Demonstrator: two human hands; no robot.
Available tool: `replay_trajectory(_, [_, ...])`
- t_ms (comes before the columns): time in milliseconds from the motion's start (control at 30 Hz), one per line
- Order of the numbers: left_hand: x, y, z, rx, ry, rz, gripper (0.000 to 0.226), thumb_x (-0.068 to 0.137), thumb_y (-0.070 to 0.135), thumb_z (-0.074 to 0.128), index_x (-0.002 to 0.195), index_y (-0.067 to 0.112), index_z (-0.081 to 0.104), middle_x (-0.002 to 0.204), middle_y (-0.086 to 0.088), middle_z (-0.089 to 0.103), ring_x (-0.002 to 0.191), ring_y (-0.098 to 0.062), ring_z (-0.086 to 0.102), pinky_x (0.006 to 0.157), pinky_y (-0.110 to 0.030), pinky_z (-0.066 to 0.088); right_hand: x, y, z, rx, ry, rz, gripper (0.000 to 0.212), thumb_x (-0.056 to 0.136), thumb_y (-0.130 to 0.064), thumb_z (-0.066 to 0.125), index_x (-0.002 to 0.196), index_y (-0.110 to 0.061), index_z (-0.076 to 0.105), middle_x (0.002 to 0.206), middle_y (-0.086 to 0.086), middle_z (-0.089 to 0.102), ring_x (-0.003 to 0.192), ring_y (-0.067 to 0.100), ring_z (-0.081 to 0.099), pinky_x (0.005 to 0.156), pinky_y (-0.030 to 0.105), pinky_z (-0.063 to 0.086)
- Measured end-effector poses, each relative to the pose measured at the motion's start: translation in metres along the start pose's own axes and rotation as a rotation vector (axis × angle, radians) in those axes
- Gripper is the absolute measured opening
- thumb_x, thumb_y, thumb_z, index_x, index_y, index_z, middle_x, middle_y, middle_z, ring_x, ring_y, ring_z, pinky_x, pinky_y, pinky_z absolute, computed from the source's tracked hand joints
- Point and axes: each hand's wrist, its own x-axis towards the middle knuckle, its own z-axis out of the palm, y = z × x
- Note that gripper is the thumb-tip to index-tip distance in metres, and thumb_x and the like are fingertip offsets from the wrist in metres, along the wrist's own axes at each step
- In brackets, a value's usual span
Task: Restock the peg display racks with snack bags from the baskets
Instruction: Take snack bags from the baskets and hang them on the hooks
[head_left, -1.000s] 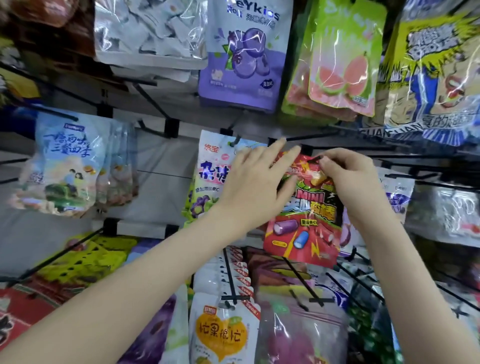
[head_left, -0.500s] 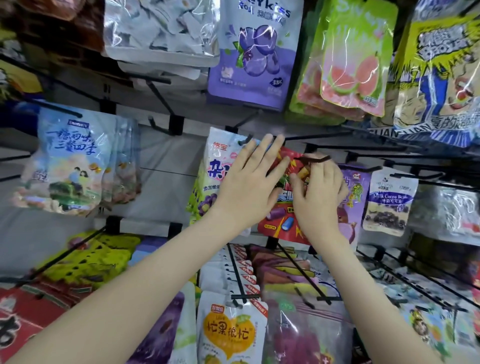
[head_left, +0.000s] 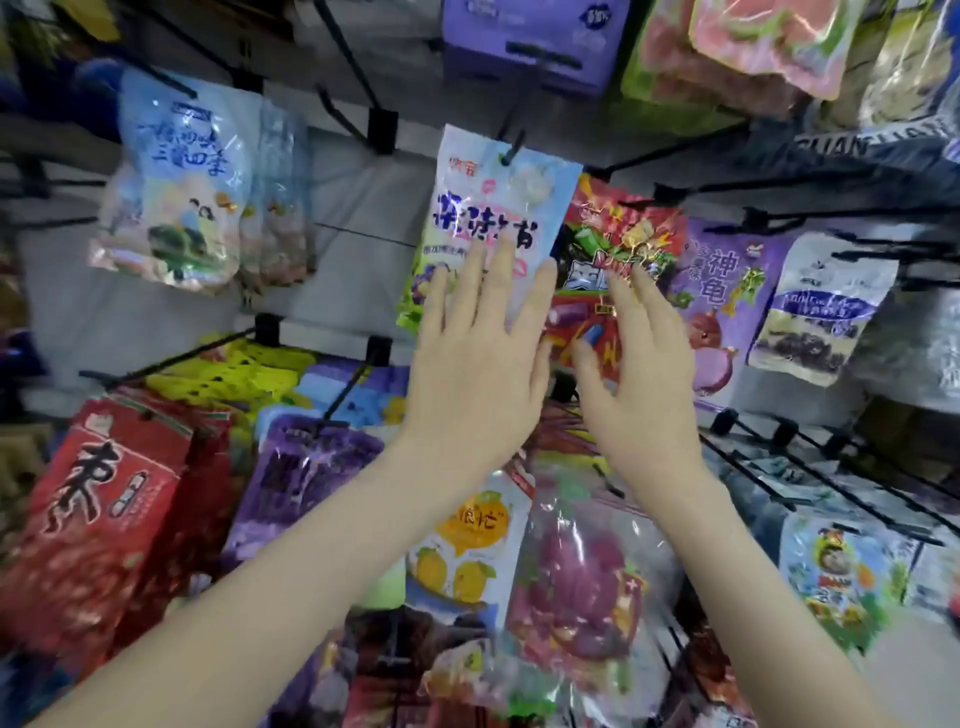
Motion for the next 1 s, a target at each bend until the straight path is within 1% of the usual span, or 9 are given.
replay_trajectory(167, [-0.121, 0.052, -0.044, -0.046, -0.145, -0.145, 0.053, 0.090, 0.026, 0.045, 0.140, 0.008, 0.046, 0.144, -0.022, 0.043, 0.125, -0.038, 0.047, 0.106, -0.045, 0.034, -0.104, -0.022, -0.031, 0.241, -0.092, -0.154, 0.035, 0.093, -0.013, 0.049, 0.125, 0.003, 0.054, 0.125, 0.016, 0.055, 0.121, 0.024, 0.042, 0.105, 0.031, 0.031])
replay_trajectory(333, [-0.305, 0.112, -0.051, -0.101, -0.540, -0.483, 0.063, 0.079, 0.025, 0.042, 0.134, -0.002, 0.049, 0.138, -0.024, 0.049, 0.120, -0.038, 0.054, 0.098, -0.044, 0.047, -0.274, -0.021, -0.030, 0.452, -0.512, -0.121, 0.033, 0.090, -0.010, 0.048, 0.120, 0.002, 0.057, 0.120, 0.017, 0.058, 0.116, 0.025, 0.045, 0.106, 0.029, 0.030])
replay_trajectory(533, [-0.498, 0.161, -0.056, -0.082, -0.950, -0.811, 0.047, 0.076, 0.021, 0.046, 0.115, -0.002, 0.059, 0.109, -0.025, 0.064, 0.087, -0.040, 0.067, 0.063, -0.043, 0.058, -0.485, -0.010, -0.024, 0.413, -1.030, -0.134, 0.041, 0.085, -0.015, 0.040, 0.118, 0.001, 0.059, 0.115, 0.018, 0.063, 0.104, 0.032, 0.056, 0.094, 0.039, 0.039])
replay_trajectory(600, [-0.560, 0.167, -0.058, -0.015, -1.076, -0.880, 0.045, 0.076, 0.024, 0.049, 0.113, 0.002, 0.064, 0.114, -0.021, 0.064, 0.092, -0.039, 0.066, 0.067, -0.042, 0.056, -0.553, 0.004, -0.021, 0.371, -1.168, -0.127, 0.042, 0.083, -0.017, 0.039, 0.114, 0.000, 0.062, 0.110, 0.016, 0.066, 0.099, 0.032, 0.061, 0.091, 0.040, 0.045])
replay_trajectory(667, [-0.627, 0.174, -0.064, -0.006, -1.226, -1.012, 0.046, 0.086, 0.023, 0.044, 0.126, 0.005, 0.056, 0.131, -0.018, 0.053, 0.110, -0.040, 0.057, 0.084, -0.045, 0.050, -0.620, 0.019, -0.018, 0.346, -1.303, -0.074, 0.042, 0.082, -0.019, 0.038, 0.108, 0.001, 0.066, 0.103, 0.016, 0.068, 0.092, 0.033, 0.065, 0.086, 0.037, 0.051])
replay_trajectory(733, [-0.701, 0.182, -0.069, -0.008, -1.306, -1.085, 0.045, 0.091, 0.016, 0.047, 0.134, 0.005, 0.050, 0.139, -0.017, 0.048, 0.119, -0.038, 0.052, 0.093, -0.045, 0.046, -0.690, 0.039, -0.011, 0.297, -1.435, -0.038, 0.039, 0.080, -0.017, 0.039, 0.100, 0.000, 0.068, 0.095, 0.017, 0.070, 0.087, 0.032, 0.065, 0.087, 0.036, 0.045])
replay_trajectory(867, [-0.835, 0.198, -0.055, -0.090, -1.412, -1.004, 0.042, 0.075, 0.005, 0.059, 0.117, -0.001, 0.063, 0.118, -0.025, 0.062, 0.093, -0.043, 0.066, 0.073, -0.049, 0.056, -0.834, 0.077, 0.001, 0.232, -1.696, 0.199, 0.039, 0.086, -0.014, 0.043, 0.114, 0.005, 0.062, 0.111, 0.026, 0.063, 0.106, 0.041, 0.057, 0.091, 0.047, 0.048])
replay_trajectory(933, [-0.887, 0.202, -0.033, -0.123, -1.438, -0.849, 0.044, 0.079, 0.016, 0.049, 0.118, 0.001, 0.063, 0.121, -0.025, 0.062, 0.099, -0.041, 0.065, 0.081, -0.050, 0.055, -0.895, 0.090, 0.011, 0.219, -1.811, 0.248, 0.048, 0.089, -0.020, 0.033, 0.122, 0.005, 0.056, 0.116, 0.025, 0.060, 0.109, 0.044, 0.056, 0.092, 0.048, 0.048])
replay_trajectory(1000, [-0.932, 0.201, -0.005, -0.181, -1.422, -0.615, 0.051, 0.083, 0.025, 0.038, 0.122, 0.005, 0.064, 0.126, -0.021, 0.060, 0.109, -0.036, 0.063, 0.091, -0.047, 0.052, -0.945, 0.102, 0.030, 0.180, -1.862, 0.166, 0.048, 0.093, -0.013, 0.037, 0.140, -0.001, 0.039, 0.136, 0.021, 0.047, 0.129, 0.039, 0.041, 0.104, 0.043, 0.037])
